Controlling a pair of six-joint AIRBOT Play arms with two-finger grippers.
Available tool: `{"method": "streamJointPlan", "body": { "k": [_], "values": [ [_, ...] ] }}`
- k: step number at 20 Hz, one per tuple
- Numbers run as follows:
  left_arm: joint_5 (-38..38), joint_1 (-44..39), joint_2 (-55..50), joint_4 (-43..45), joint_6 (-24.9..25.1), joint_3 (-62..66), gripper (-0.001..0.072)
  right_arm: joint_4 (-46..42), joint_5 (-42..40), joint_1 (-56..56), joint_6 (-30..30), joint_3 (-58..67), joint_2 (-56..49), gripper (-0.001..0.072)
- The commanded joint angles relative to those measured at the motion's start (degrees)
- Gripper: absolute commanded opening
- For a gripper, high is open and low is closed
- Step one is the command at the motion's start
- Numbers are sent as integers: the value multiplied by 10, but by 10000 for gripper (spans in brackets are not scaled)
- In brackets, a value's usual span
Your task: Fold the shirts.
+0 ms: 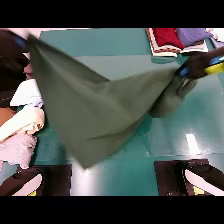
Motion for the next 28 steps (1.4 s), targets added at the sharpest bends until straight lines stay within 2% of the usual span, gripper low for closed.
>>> {"method": "streamJointPlan", "body": {
  "k": [1,2,3,4,6,7,8,10,14,17,19,20,21,22,23,25,28],
  "values": [
    [16,0,-49,2,12,-158,26,28,-67,-3,-33,-157,-48,60],
    [28,0,-57,3,12,-182,26,28,-95,-10,-36,-180,-59,225],
    [33,0,-67,6,12,-195,26,28,-117,-19,-36,-194,-69,354],
    [33,0,-72,8,12,-197,26,28,-126,-29,-37,-199,-76,436],
    [37,0,-74,8,12,-197,26,24,-116,-58,-57,-199,-80,496],
    [39,0,-74,9,12,-196,26,13,-109,-80,-60,-199,-80,551],
    [39,0,-74,9,12,-196,26,-3,-103,-100,-60,-204,-79,575],
    [39,0,-74,9,12,-196,26,4,-105,-153,-60,-242,-80,578],
    [50,0,-74,9,11,-196,26,164,-160,-245,-93,-351,-113,578],
    [53,0,-74,5,11,-196,26,301,-160,-248,-158,-384,-172,577],
    [58,0,-74,1,11,-196,26,345,-169,-223,-172,-384,-197,570],
    [58,0,-74,0,11,-196,26,347,-176,-210,-175,-377,-207,495],
    [58,0,-74,0,11,-196,26,342,-179,-195,-176,-368,-213,341],
    [57,0,-74,0,11,-196,26,343,-180,-184,-185,-356,-216,146],
    [57,0,-73,1,11,-196,26,343,-180,-175,-192,-340,-214,19],
    [54,0,-68,7,11,-184,26,342,-179,-169,-196,-293,-191,20],
    [53,0,-39,23,10,-92,26,341,-176,-178,-196,-201,-107,20]
  ]
}}
